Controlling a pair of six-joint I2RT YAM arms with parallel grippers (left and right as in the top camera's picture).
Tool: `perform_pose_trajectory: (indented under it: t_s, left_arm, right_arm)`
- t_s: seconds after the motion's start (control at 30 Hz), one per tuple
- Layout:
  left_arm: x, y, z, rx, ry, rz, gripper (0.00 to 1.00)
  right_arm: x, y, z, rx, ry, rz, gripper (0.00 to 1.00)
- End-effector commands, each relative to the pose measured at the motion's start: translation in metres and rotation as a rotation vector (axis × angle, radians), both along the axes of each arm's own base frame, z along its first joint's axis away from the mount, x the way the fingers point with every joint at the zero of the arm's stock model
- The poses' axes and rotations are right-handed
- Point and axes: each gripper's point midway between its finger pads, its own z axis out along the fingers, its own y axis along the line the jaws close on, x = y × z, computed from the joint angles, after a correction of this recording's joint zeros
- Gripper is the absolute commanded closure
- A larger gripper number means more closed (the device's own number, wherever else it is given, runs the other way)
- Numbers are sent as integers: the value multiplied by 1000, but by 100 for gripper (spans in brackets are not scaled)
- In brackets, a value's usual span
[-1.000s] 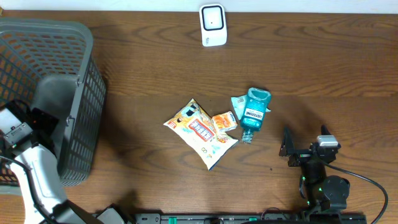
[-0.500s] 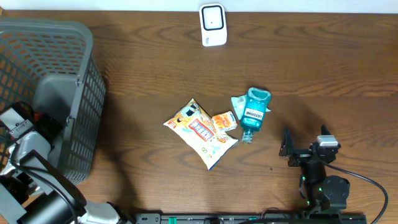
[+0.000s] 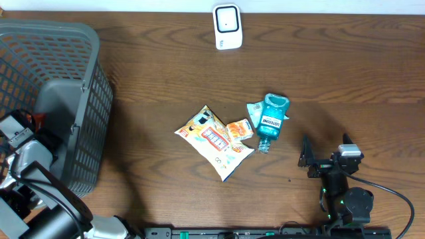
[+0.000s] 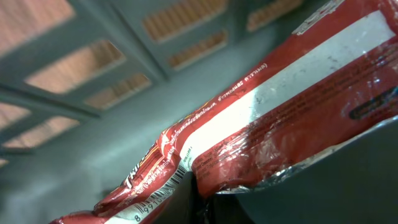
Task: Scan the item barcode
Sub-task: 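Reach the left gripper into the basket and grasp the red snack bar, then carry the red bar out and drop it on the snack pile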
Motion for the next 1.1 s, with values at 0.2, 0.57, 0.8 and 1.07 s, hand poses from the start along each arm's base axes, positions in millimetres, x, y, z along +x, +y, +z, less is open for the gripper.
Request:
perform_pose_trajectory:
  t_s: [0.2, 0.57, 0.8, 1.07]
  left_arm:
    - [32, -37, 197, 29, -692, 35, 92]
    - [31, -239, 394, -255, -1361, -628, 93]
    - [29, -410, 354, -428, -1164, -1240, 93]
    - [46, -526, 183, -437, -590, -1445, 93]
  right_arm:
    - [0, -1, -1, -2, 4, -6, 1]
    - [0, -1, -1, -2, 4, -5, 1]
    - [0, -1, -1, -2, 4, -5, 1]
    - [0, -1, -2, -2, 5, -6, 1]
